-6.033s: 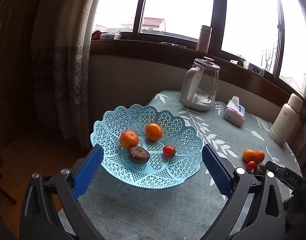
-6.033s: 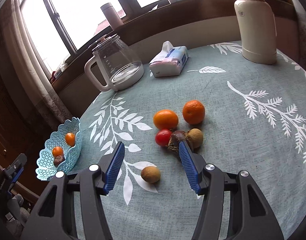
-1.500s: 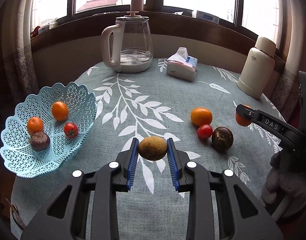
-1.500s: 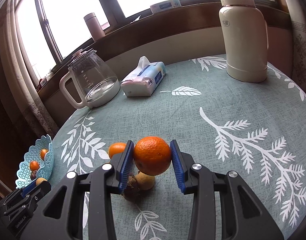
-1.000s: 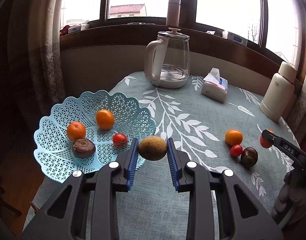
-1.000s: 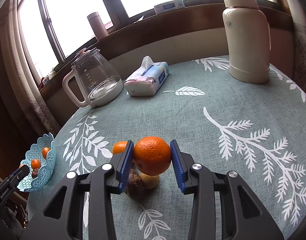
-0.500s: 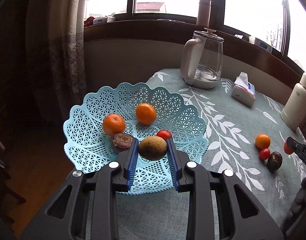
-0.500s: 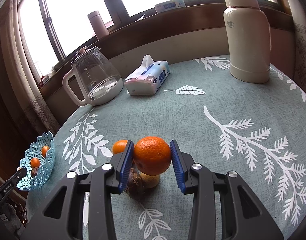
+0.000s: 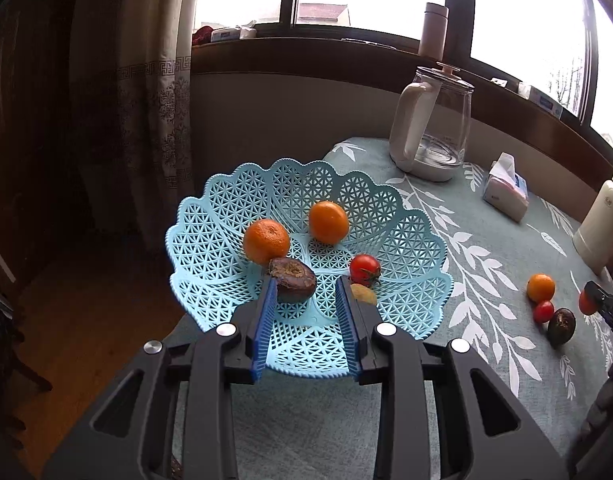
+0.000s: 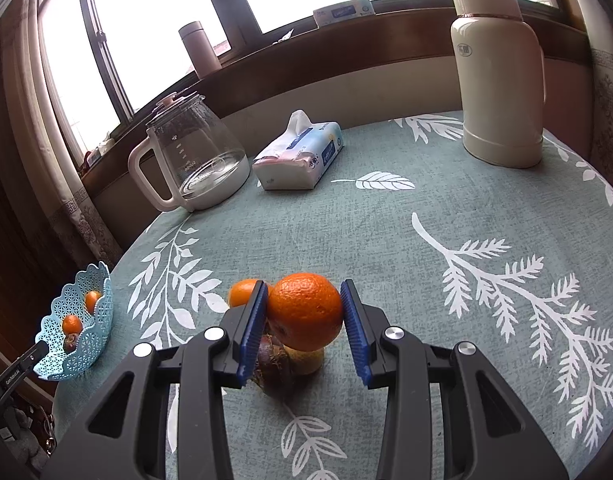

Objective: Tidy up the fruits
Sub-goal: 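Carry the tan kiwi into the blue basket and open the left tool, then carry the large orange into the blue basket and open the right tool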

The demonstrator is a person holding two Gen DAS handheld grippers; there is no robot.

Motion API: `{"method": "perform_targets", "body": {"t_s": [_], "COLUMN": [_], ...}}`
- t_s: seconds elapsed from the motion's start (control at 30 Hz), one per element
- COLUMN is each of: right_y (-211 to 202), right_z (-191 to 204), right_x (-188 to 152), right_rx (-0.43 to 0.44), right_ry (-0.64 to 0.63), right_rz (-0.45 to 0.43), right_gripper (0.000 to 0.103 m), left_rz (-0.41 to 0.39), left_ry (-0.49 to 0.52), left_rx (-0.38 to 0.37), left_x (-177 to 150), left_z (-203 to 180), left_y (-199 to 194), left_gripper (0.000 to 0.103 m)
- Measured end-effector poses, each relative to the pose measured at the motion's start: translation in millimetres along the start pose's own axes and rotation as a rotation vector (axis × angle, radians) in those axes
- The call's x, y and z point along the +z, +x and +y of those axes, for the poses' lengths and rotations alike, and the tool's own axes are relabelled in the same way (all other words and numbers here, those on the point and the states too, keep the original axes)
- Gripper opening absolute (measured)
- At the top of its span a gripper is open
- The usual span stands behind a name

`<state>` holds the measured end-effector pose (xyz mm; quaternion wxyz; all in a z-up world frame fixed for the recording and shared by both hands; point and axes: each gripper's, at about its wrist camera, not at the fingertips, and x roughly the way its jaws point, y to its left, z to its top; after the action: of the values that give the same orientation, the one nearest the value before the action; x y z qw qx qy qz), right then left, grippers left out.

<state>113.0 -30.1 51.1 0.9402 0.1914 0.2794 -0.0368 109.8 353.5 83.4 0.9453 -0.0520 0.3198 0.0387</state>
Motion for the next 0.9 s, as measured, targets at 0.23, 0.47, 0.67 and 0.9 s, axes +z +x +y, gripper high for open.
{"method": "perform_targets", "body": {"t_s": [0.23, 0.47, 0.67, 0.9], "right_y": [-8.3, -10.2, -5.0, 5.3], "right_z": [22.9, 78.2, 140.9, 210.0], "right_x": [-0.8, -3.7, -7.5, -25.7], "right_rx": [0.074, 0.204, 0.318, 0.407], "right_ry": [-0.024, -0.09, -0.142, -0.213], "right_rz": [0.013, 0.067, 0.113, 0.167], "right_gripper": [0.038, 0.038, 0.038, 0.038], "left_rz": [-0.021, -0.059, -0.093, -0.097], "left_ry": [0.005, 0.031, -0.007, -0.053], "left_rx": [0.015, 0.019, 0.022, 0.034], "left_x": [2.7, 8.6, 16.1, 21.3], "left_z": [16.8, 28.6, 48.3, 67.8], "left_y": [-13.0, -25.7, -31.8, -30.5], "left_gripper": [0.047, 0.071, 0.078, 0.078]}}
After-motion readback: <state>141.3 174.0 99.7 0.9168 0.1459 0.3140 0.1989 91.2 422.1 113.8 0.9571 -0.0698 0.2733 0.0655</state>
